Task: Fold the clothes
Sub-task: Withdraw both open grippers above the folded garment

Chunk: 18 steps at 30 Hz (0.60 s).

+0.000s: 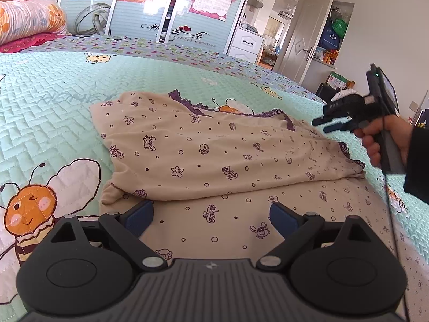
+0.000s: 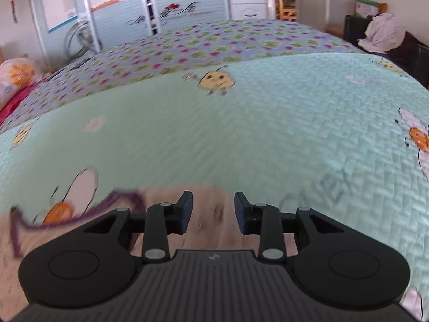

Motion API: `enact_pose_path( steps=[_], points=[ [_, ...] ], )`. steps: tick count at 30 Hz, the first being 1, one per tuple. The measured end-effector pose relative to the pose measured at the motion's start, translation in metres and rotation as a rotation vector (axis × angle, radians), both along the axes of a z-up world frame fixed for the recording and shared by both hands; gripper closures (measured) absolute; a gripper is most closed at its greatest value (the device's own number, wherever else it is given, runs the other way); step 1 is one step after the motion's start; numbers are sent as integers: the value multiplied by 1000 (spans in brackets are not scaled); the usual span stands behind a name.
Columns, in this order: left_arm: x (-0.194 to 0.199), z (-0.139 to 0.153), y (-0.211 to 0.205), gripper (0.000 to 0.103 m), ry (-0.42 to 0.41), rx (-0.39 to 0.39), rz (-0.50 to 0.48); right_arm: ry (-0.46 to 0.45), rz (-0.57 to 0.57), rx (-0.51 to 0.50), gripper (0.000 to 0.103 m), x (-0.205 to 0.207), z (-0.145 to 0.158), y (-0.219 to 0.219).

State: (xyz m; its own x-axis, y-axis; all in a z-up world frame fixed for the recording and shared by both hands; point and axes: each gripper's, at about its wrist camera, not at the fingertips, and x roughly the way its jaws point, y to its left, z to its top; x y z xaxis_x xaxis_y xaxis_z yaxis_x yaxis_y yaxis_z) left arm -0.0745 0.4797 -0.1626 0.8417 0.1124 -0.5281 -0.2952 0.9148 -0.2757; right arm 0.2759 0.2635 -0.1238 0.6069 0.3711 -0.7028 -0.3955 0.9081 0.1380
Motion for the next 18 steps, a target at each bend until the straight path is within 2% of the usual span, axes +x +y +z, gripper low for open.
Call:
enact_pose_path(
  steps=[1, 3, 6, 9, 11, 13, 17, 18],
  points=[
    [0, 0, 0, 7, 0, 0, 0, 30, 1, -9, 62, 2, -6, -1],
    [0, 0, -1, 7, 1, 5, 0, 33, -38, -53, 62, 21, -17, -2],
    [1, 0, 0, 7, 1, 2, 0, -77, -161, -91, 63, 35, -3, -13],
    [1, 0, -1, 6, 5, 8, -2, -58, -101, 39, 62, 12, 18, -33],
    [1, 0, -1, 6, 5, 7, -2, -27, -31, 56, 58, -17, 19, -40],
    [1, 0, -1, 6, 3, 5, -2, -32, -41, 0, 53, -20, 10, -47],
    [0, 0, 0, 6, -2, 2, -3, -54, -84, -131, 52, -18, -10, -60],
    [-1, -1, 2, 6, -10, -9, -3, -67, -137, -143, 52, -18, -6, -71]
  ],
)
